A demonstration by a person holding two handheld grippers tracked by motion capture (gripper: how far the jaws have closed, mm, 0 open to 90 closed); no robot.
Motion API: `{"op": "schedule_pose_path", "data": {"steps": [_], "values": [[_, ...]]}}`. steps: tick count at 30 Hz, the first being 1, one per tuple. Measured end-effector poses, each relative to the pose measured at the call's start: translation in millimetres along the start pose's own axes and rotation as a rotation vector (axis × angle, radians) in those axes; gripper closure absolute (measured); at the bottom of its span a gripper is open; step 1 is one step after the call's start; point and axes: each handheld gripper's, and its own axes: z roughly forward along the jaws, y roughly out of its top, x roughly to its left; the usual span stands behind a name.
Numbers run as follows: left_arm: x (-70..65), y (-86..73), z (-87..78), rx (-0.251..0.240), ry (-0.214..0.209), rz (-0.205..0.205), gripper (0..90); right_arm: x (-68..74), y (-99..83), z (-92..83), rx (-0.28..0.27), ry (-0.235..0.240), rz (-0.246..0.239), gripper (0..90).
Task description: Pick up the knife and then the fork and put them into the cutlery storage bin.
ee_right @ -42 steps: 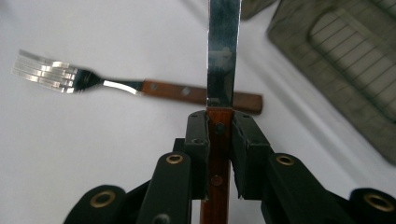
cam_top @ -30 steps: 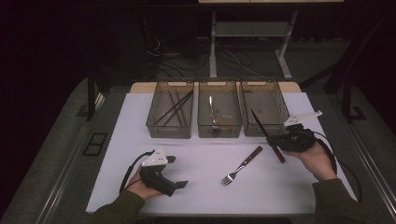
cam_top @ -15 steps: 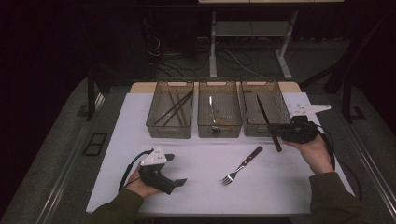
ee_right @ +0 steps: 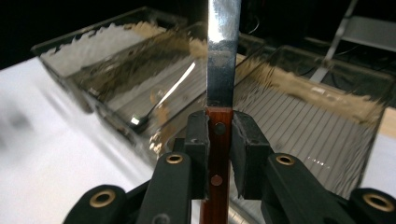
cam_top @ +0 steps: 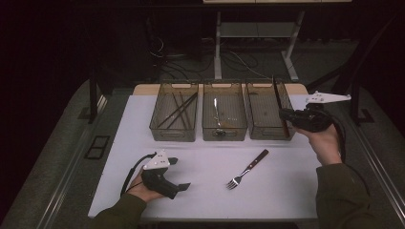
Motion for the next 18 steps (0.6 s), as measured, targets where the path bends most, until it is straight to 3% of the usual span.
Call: {"op": "schedule_pose_path", "data": {"steps": [11,18], "values": [[-1.3,0.4,0.4,-0.008,-0.002,0.0,0.0,-23.4,22.7,5.7,-0.052,-0.075,0.046,77.7],[-2.2,0.7,0.3,-0.012,-0.009,0.003,0.0,-44.6,18.6,24.3,-0.032,-0.13,0.088,77.6]]}}
